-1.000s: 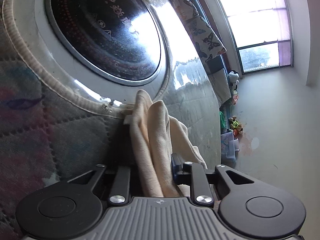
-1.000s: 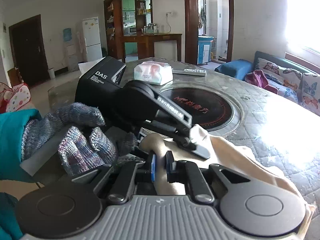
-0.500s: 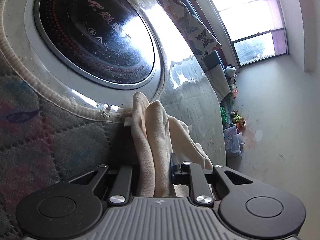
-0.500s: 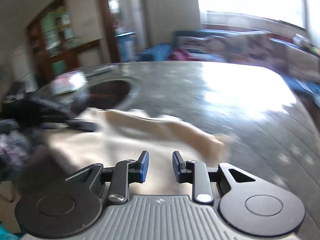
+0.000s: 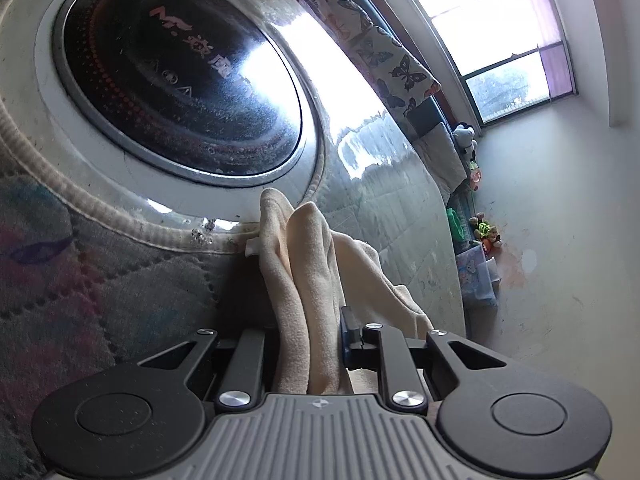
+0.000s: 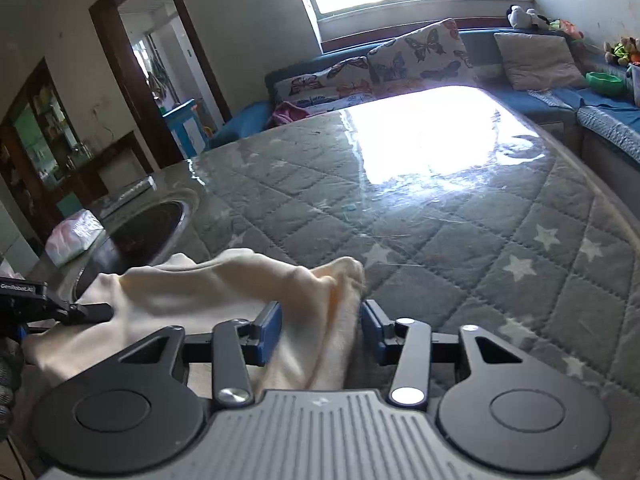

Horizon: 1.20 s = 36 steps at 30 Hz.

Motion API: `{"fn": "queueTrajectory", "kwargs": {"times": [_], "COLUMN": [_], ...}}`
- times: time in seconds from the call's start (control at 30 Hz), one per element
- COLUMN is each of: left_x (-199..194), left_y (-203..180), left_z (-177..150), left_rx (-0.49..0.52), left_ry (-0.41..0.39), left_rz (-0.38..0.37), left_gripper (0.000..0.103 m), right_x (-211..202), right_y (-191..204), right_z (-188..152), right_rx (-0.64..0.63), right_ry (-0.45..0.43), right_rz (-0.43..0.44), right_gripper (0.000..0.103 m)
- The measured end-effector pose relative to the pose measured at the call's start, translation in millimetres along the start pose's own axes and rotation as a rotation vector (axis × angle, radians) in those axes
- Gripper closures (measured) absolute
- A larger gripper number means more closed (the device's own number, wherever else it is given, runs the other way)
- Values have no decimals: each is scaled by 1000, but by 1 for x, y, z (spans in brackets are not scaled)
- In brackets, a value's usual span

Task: Fold clothes
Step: 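Lift the folded sweatshirt with both tools and carry it across the table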

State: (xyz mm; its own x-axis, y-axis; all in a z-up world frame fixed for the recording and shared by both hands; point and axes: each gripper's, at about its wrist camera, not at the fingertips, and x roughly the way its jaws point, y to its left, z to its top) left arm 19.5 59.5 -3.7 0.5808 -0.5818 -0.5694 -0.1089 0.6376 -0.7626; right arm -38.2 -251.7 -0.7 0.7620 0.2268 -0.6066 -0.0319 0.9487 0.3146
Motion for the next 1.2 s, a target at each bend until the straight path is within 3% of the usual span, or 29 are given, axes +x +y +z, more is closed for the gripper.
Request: {"fn": "queueTrajectory", "kwargs": {"times": [0.07,0.13,0.3,0.53,0.93,1.2], "left_x": [1,1,-3,19,113,166], "left_y": [-5,-9,-26,-71,-163,-195], "left_z": [-1,-2,-4,2,-9,-35], "left_rx": [25,41,115,212,304,386], "left_ry": [-6,-10,-28,-20,80,151], "left_rz": [14,26,32,-3,-102,-99], "left_gripper": [84,84,86,86,86,86], "right_x": [2,1,-13,-42,-78,-70], "right_y": [4,6,11,5,-65,-116], "right_z": [1,2,4,22,67,79], "right_rx": [-2,3,-11,-41,-53,-22], "right_ry": [-2,-14,-67,-158,-233,-206], "right_rz": [3,-3,-13,-64,-283,-396], "right_gripper": [86,92,93,94,94,94]}}
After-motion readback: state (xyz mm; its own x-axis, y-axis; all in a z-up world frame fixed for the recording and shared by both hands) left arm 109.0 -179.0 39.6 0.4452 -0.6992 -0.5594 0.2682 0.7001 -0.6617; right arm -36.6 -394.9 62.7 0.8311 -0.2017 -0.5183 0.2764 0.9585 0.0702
